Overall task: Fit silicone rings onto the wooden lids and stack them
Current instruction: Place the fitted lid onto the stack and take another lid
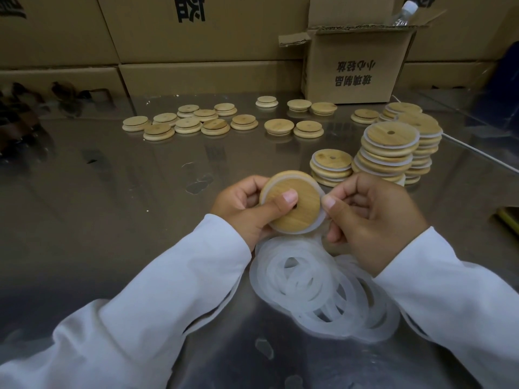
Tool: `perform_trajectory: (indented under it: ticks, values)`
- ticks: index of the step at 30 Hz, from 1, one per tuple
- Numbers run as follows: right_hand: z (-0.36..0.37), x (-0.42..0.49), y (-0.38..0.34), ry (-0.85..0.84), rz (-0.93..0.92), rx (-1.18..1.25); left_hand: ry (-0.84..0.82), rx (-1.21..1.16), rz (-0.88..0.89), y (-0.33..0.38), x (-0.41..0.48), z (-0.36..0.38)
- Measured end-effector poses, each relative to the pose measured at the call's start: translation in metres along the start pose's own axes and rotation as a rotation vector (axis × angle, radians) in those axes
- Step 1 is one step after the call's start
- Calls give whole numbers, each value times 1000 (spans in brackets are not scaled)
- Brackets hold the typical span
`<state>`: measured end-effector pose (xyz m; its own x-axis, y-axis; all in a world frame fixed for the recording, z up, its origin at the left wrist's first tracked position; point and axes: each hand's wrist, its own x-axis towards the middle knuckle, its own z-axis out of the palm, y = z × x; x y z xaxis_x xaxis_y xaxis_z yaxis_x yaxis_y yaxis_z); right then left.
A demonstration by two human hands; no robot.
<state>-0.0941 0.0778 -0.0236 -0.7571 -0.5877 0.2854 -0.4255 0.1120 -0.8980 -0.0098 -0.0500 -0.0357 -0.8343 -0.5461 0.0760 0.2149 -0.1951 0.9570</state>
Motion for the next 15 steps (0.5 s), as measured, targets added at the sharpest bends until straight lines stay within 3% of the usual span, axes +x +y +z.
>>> perform_trajectory:
  ticks: [10,15]
  values:
    - [-1,3,3,-28,43,178,140,-185,-129,4,7,-1]
    - [0,5,6,-107,68,145,36,-75,-95,1,3,-1]
